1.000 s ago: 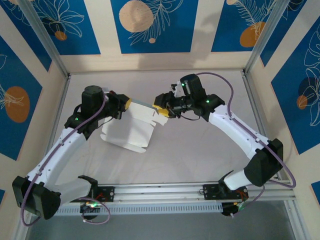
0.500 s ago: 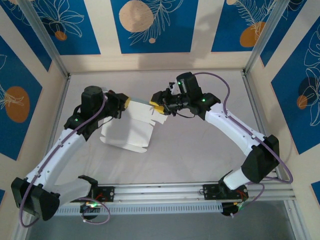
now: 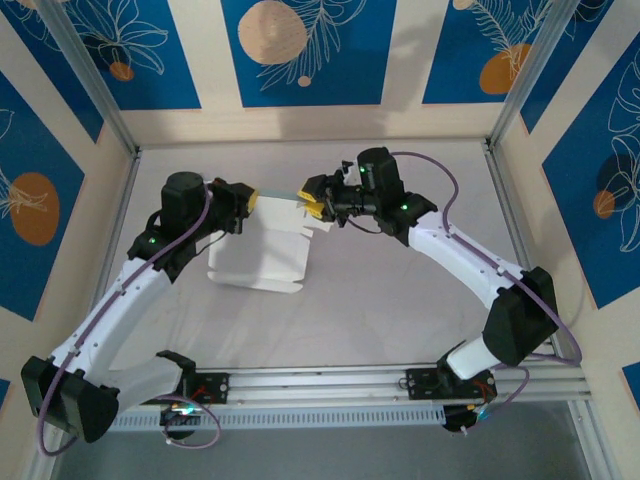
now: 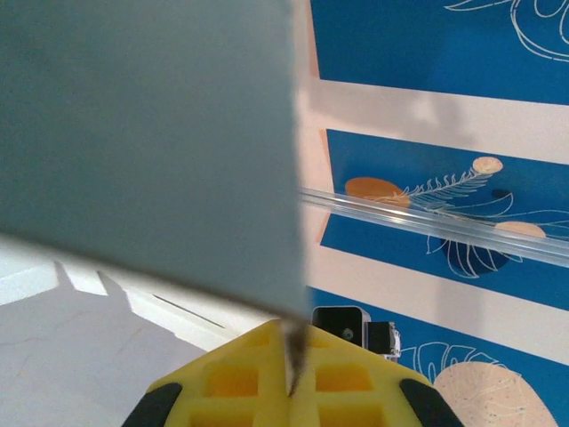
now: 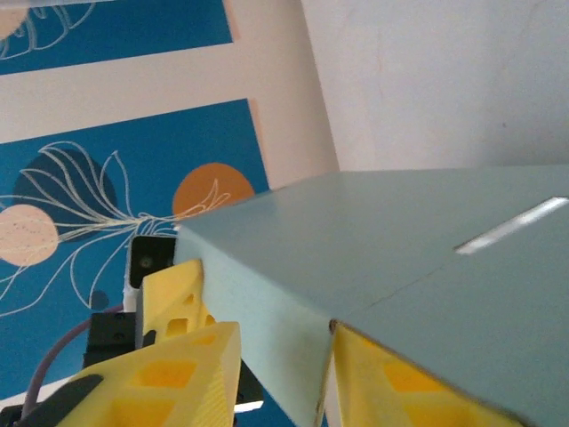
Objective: Fold the paper box
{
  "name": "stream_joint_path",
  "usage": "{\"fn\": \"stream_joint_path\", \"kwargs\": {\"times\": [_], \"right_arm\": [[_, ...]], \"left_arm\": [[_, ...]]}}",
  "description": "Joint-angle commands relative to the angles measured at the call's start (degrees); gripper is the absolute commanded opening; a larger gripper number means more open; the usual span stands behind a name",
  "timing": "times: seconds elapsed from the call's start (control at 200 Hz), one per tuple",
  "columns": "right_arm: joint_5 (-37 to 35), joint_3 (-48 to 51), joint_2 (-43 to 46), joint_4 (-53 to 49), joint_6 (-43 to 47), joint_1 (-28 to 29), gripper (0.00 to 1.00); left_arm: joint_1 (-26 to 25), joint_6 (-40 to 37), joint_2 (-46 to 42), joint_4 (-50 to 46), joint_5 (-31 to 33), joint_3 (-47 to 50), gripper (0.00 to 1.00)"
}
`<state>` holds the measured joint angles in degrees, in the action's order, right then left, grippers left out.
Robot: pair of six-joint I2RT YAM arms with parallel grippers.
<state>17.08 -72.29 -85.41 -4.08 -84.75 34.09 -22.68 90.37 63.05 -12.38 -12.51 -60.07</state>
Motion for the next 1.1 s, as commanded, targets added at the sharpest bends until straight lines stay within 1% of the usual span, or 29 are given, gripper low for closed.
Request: {"fn": "stream_joint_path", "kwargs": {"times": [0.0, 0.09, 0.345, 0.435, 0.47, 0.485, 0.535, 0.56, 0.585, 0.62, 0.755, 0.835, 0.875, 0.96, 1.01, 1.095], "right_arm": [[-0.57, 1.54, 0.44, 10.10, -3.72, 0.02, 0.29], [-0.43, 1.85, 0.17, 12.36, -4.61, -0.13, 0.24], [-0.09, 1.87, 0.81, 12.18, -4.51, -0.92, 0.08], [0.49, 1.50, 1.15, 10.65, -3.75, -1.19, 0.08], [0.65, 1.10, 1.46, 9.45, -3.01, -1.25, 0.12], [0.60, 0.89, 1.66, 8.63, -2.52, -1.30, 0.16], [0.15, -0.47, 2.54, 4.64, -0.27, -1.30, 0.38], [-0.21, -1.34, 3.12, 2.22, 1.50, -1.28, 0.47], [-0.37, -2.36, 3.79, -0.45, 3.49, -1.26, 0.53], [-0.76, -3.96, 4.65, -4.66, 6.12, -1.46, 0.58], [-4.95, -9.05, 9.63, -20.92, 15.56, -2.47, 0.63], [-7.40, -11.83, 12.28, -28.97, 20.04, -3.64, 0.66], [-9.30, -13.16, 13.69, -32.80, 22.12, -4.16, 0.67], [-10.53, -14.32, 16.41, -36.88, 26.98, -5.96, 0.68], [-11.09, -14.72, 17.84, -38.94, 29.45, -7.10, 0.68], [-9.67, -13.85, 19.71, -40.55, 33.77, -9.65, 0.67]], "left_arm": [[-2.09, 1.70, -1.79, 1.44, -3.49, -2.19, 0.00], [-2.11, 1.75, -1.88, 1.29, -3.40, -2.45, 0.00], [-2.06, 1.70, -2.36, 0.91, -2.43, -1.81, 0.00], [-2.10, 1.74, -2.15, 0.85, -2.43, -1.77, 0.00], [-2.06, 1.82, -2.21, 0.50, -2.36, -1.84, 0.00], [-2.10, 1.78, -2.27, 0.38, -2.34, -1.96, 0.00], [-2.11, 1.73, -2.31, -1.05, -1.95, -2.74, 0.00], [-2.04, 1.62, -2.40, -1.91, -1.75, -3.21, 0.00], [-2.11, 1.45, -2.46, -2.71, -1.54, -3.91, 0.00], [-2.11, 1.15, -2.61, -4.00, -1.22, -4.90, 0.00], [-2.11, 1.36, -3.36, -11.37, 0.89, -10.45, 0.00], [-2.25, 1.84, -3.05, -19.20, 2.73, -15.96, 0.00], [-2.50, 2.61, -2.61, -20.94, 2.90, -18.00, 0.00], [-2.83, 5.64, -1.18, -22.55, 1.36, -21.13, 0.00], [-3.07, 6.14, -0.04, -23.33, 0.94, -22.94, 0.00], [-3.01, 7.00, 1.76, -22.79, 1.55, -22.83, 0.00]]}}
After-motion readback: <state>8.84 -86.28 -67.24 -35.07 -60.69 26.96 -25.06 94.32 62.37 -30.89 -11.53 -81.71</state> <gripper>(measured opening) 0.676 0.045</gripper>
